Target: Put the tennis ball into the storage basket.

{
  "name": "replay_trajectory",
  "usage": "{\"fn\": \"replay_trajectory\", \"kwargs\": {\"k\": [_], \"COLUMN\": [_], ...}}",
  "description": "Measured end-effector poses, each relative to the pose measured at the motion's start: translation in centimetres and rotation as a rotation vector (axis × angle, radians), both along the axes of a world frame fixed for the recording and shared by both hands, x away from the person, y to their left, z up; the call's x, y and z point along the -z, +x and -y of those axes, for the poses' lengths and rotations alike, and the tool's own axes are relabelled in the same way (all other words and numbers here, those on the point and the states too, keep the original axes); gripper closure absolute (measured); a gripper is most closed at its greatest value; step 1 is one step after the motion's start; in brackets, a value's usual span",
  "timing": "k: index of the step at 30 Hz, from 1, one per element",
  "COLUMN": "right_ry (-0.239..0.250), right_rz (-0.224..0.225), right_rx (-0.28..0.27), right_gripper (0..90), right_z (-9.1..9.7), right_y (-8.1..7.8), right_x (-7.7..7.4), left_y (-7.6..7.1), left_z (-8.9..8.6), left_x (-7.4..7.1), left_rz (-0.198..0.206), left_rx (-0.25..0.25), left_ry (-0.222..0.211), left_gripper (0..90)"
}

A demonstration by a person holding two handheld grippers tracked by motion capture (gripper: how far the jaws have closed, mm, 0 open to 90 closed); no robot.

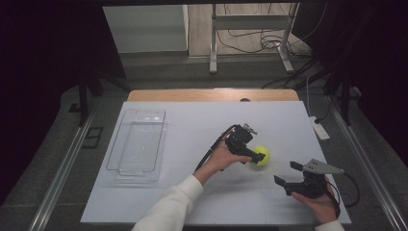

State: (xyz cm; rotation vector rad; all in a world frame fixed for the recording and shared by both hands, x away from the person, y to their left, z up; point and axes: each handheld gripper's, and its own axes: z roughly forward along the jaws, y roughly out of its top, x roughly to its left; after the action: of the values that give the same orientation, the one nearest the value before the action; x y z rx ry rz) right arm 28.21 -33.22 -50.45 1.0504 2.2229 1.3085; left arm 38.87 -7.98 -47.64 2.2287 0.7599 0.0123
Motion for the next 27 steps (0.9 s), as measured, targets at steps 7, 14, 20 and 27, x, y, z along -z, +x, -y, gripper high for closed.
{"fn": "replay_trajectory", "kwargs": {"k": [7,14,20,27], "right_ry": [-0.001,-0.001,-0.001,0.0], "right_rz": [0.001,0.001,0.001,-0.001], "right_rx": [-0.001,-0.001,-0.002,-0.002], "right_gripper": [11.7,11.7,11.7,11.7], "right_z": [0.0,0.0,0.0,0.0], "right_y": [0.0,0.0,0.0,0.0], "right_x": [0.0,0.0,0.0,0.0], "left_y": [0.2,0.5,0.6,0.7], "left_z": [0.5,0.8,1.0,1.6], "left_x": [0.4,0.8,1.1,1.5], "left_rz": [-0.007,-0.015,-0.021,-0.029], "left_rx": [-0.005,-0.007,-0.002,0.001], "left_ry": [-0.002,0.003,0.008,0.006], "left_gripper": [9.3,9.3,9.2,9.3]}}
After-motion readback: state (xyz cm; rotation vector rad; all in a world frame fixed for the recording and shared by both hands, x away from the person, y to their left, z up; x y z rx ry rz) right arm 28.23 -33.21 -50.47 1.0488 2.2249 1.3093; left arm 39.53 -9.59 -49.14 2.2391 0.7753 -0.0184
